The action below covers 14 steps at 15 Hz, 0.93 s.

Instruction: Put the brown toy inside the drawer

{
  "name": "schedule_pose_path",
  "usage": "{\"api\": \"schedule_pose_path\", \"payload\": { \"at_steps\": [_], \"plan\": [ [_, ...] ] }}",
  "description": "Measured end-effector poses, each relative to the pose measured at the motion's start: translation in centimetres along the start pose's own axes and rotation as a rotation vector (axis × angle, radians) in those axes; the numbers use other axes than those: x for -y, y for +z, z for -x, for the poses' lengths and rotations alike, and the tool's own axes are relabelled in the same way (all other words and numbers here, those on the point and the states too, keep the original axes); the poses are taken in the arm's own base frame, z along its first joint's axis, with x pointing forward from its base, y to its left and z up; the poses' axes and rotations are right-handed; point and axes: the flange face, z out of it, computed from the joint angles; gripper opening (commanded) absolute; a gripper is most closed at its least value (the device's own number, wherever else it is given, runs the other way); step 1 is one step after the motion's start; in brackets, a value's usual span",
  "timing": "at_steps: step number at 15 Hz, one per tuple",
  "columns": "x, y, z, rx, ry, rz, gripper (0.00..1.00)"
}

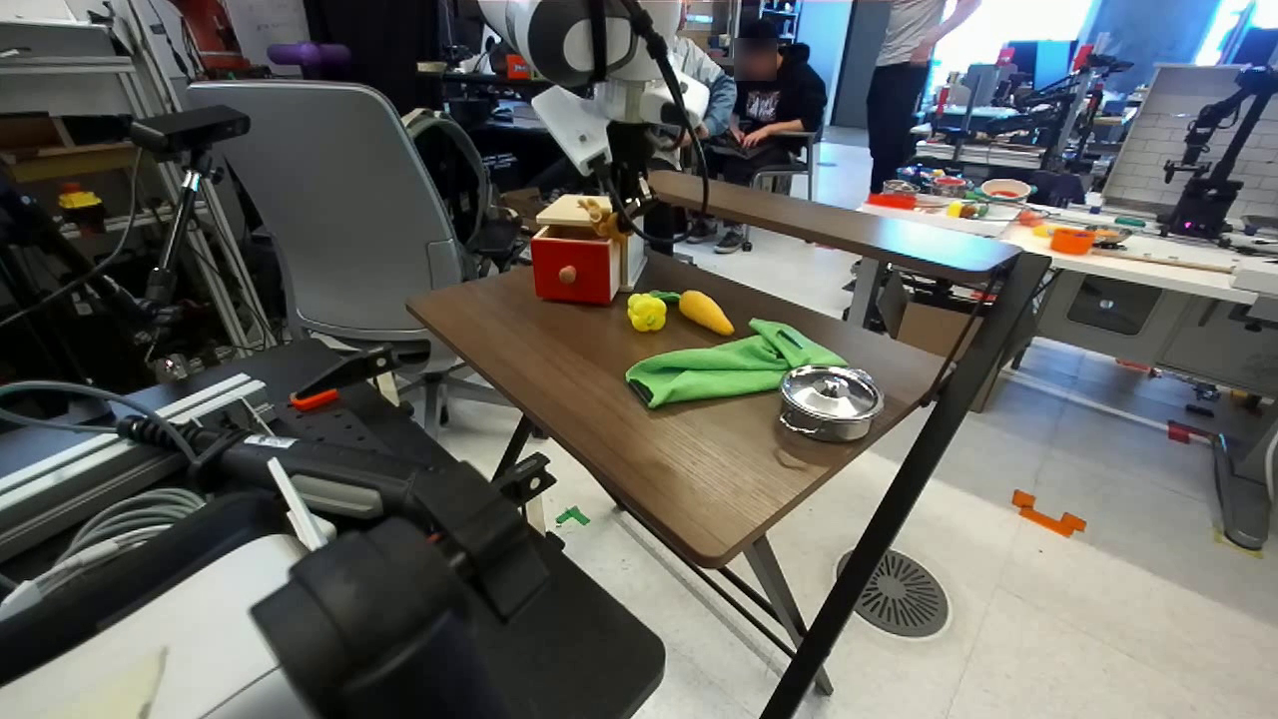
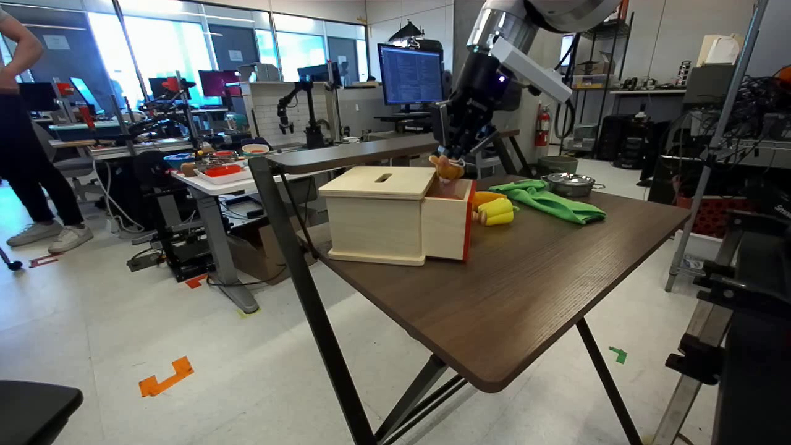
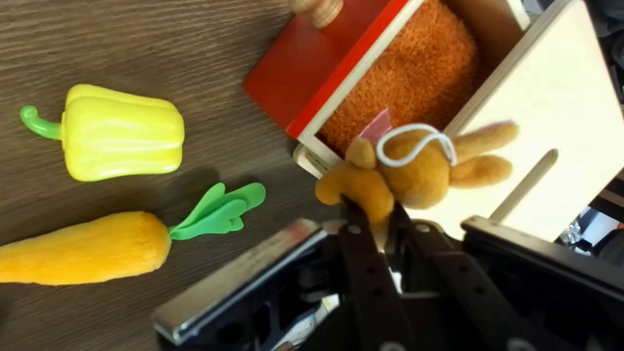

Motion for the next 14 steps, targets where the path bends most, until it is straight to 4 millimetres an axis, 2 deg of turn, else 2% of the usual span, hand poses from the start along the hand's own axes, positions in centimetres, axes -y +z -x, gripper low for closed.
{"api": "schedule_pose_path", "payload": {
  "at_steps": [10, 11, 12, 14],
  "plan": [
    [0.2, -0.1, 0.4, 0.005, -0.004, 0.001, 0.03],
    [0.3, -0.2, 0.6, 0.007, -0.007, 0.001, 0.37],
    [0.5, -0.3, 0.8, 0.010, -0.009, 0.000, 0.39],
    [0.9, -0.4, 1.5, 0.019, -0.015, -0.002, 0.52]
  ]
}}
